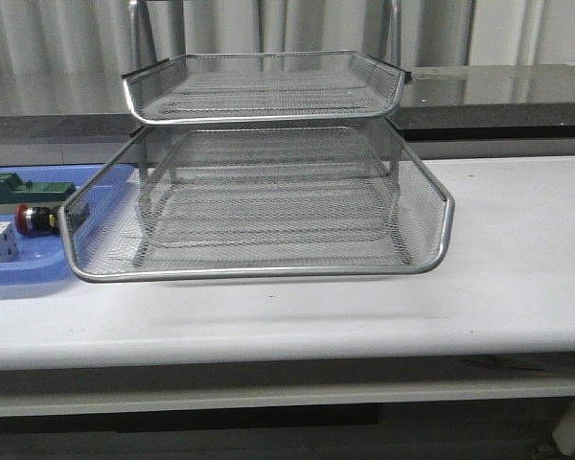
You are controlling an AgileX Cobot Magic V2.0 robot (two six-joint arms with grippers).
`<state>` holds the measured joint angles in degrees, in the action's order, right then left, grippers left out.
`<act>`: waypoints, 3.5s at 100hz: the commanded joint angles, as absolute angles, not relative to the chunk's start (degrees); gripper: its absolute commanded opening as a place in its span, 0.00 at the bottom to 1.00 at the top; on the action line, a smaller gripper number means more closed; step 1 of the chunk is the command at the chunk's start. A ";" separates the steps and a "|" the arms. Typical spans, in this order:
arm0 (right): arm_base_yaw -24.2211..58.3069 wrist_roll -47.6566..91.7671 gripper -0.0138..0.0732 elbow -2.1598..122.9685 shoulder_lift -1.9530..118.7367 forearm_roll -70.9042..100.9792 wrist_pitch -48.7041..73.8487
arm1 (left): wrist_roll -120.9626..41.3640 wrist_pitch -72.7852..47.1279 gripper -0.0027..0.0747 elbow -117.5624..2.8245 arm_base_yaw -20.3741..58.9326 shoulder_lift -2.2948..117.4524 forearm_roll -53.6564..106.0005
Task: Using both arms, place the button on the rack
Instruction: 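Release the tier and withdraw the right gripper upward, then lower the left gripper onto the red push button in the tray, then lift the red push button with the left gripper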
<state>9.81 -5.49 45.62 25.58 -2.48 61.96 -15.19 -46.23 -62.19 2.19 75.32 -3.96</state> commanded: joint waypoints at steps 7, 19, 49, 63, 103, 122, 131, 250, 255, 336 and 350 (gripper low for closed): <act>9.71 -5.13 0.08 47.29 25.90 -3.42 58.61 | -19.08 -41.06 0.88 -67.61 2.27 78.82 -3.55; 9.71 -5.13 0.08 47.29 25.90 -3.42 58.61 | -22.08 -41.71 0.88 -74.11 2.27 84.77 -3.55; 9.71 -5.13 0.08 47.29 25.90 -3.42 58.61 | -31.95 -48.11 0.88 -92.82 2.27 100.40 -3.40; 9.71 -5.13 0.08 47.29 25.90 -3.42 58.61 | -36.17 -52.17 0.88 -101.58 2.27 107.59 -3.11; 9.71 -5.13 0.08 47.29 25.90 -3.42 58.61 | -40.48 -54.62 0.88 -115.27 2.27 122.34 -0.49; 9.71 -5.13 0.08 47.29 25.90 -3.42 58.61 | -42.07 -55.28 0.88 -116.57 2.27 126.02 -0.49; 9.71 -5.13 0.08 47.29 25.90 -3.42 58.61 | -42.30 -55.36 0.88 -116.57 2.27 127.07 -0.49; 9.71 -5.13 0.08 47.29 25.90 -3.42 58.61 | -44.45 -52.58 0.46 -116.57 2.27 132.67 1.31; 9.71 -5.13 0.08 47.29 25.90 -3.42 58.61 | -44.45 -52.58 0.38 -116.57 2.27 132.67 1.31; 9.71 -5.13 0.08 47.29 25.90 -3.42 58.66 | -35.28 -72.76 0.02 -138.81 2.27 130.22 -6.17; 9.71 -5.13 0.08 47.29 25.90 -3.42 58.66 | -34.86 -72.76 0.02 -138.75 2.27 126.56 -6.17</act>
<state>9.81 -5.49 45.62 25.58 -2.72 61.96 -36.31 -71.60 -136.67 2.19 133.32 -5.94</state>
